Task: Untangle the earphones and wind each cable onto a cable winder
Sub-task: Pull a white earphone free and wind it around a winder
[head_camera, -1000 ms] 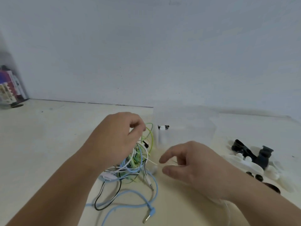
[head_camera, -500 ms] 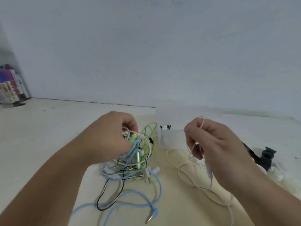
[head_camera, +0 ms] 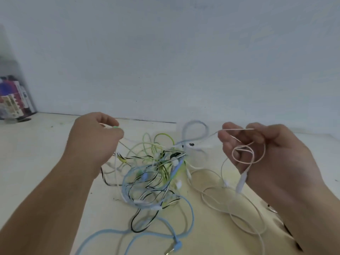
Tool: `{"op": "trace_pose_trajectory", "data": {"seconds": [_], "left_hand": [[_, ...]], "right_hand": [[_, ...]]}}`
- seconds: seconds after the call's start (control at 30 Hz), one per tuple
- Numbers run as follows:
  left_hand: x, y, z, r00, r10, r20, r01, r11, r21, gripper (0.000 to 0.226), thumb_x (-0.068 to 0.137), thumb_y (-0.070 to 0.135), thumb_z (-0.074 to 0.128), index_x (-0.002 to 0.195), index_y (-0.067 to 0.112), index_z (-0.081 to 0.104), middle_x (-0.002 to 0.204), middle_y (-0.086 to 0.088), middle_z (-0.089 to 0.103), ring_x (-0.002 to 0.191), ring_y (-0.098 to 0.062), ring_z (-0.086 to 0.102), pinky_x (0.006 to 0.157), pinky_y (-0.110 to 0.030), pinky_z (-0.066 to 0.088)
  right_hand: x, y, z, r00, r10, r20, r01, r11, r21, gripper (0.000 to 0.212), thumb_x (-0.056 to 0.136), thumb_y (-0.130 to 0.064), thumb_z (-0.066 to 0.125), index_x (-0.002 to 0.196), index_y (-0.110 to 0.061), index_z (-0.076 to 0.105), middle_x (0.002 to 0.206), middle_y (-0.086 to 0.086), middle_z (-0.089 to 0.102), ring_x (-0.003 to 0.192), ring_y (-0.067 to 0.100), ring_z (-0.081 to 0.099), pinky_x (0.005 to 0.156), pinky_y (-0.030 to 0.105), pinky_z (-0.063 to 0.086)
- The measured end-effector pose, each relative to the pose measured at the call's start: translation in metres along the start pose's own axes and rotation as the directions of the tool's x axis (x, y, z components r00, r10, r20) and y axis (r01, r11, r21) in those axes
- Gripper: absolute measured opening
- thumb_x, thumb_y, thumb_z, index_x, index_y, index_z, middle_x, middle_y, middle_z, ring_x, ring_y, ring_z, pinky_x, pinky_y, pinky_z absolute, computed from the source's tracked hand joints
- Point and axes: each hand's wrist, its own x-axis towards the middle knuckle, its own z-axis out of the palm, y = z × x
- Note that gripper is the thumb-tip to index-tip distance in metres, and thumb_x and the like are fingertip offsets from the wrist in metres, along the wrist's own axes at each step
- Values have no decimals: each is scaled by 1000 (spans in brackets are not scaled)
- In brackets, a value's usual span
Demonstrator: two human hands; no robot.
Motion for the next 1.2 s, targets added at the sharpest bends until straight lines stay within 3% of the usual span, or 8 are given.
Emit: {"op": "trace_pose_trajectory", "data": {"seconds": [0.13,0.27,0.4,0.53,0.63,0.97,1.07,1.2], "left_hand": [[-1,-4,-4,994,48,99,-69,972,226,18,72,8,72,81,23,67,76,-2,67,61,-23,62,63,-31,48],[-9,-7,4,941,138,309,-261,877,403,36,71,24,81,102,33,65,114,2,58,94,-16,61,81,-33,46],[-25,7,8,784,491,380,-551,832,62,38,78,14,76,107,37,68,114,20,63,108,-2,59,96,-24,42],[-41,12,19,635,476,608,-481,860,-171,20,77,22,84,94,30,75,93,13,75,95,0,69,95,-21,51],[-40,7,27,599,436,672,-464,873,-154,16,79,19,83,91,27,76,84,2,74,83,-11,71,88,-39,55],[-19,-4,17,570,372,733,-389,908,-158,22,82,32,80,98,45,72,64,1,49,63,-15,47,66,-36,43],[-16,0,7,540,381,750,-328,916,-229,33,67,44,82,98,33,76,71,-24,43,66,-24,40,69,-34,38],[-21,8,3,611,393,688,-192,916,-352,27,67,44,80,81,21,76,62,-7,49,61,-17,48,68,-16,42]], "right_hand": [[3,1,-2,999,-6,50,13,992,-125,18,72,-13,45,56,-12,38,88,23,73,76,35,73,61,34,60],[2,7,-1,986,43,160,-9,978,-209,5,71,-15,42,71,-12,39,85,24,72,76,35,71,70,37,62],[2,7,-3,976,31,214,5,987,-162,19,73,-15,41,54,-12,43,85,24,70,79,37,71,74,39,61],[2,3,-8,954,30,298,-4,996,-85,28,77,-16,41,50,-14,44,89,18,71,90,36,71,88,44,57],[3,-1,-11,906,51,421,-74,996,39,24,78,-15,49,54,-12,50,96,18,70,99,36,70,92,46,55],[6,-7,-10,989,-44,141,35,997,64,25,78,-19,45,54,-16,40,75,8,58,75,28,65,77,37,58],[10,-4,-11,994,-51,98,47,998,41,22,78,-17,46,58,-16,37,73,9,55,72,28,62,78,37,58],[16,-1,-13,998,-69,5,69,997,26,17,70,-14,50,60,-15,36,67,8,47,63,25,54,73,35,52]]}}
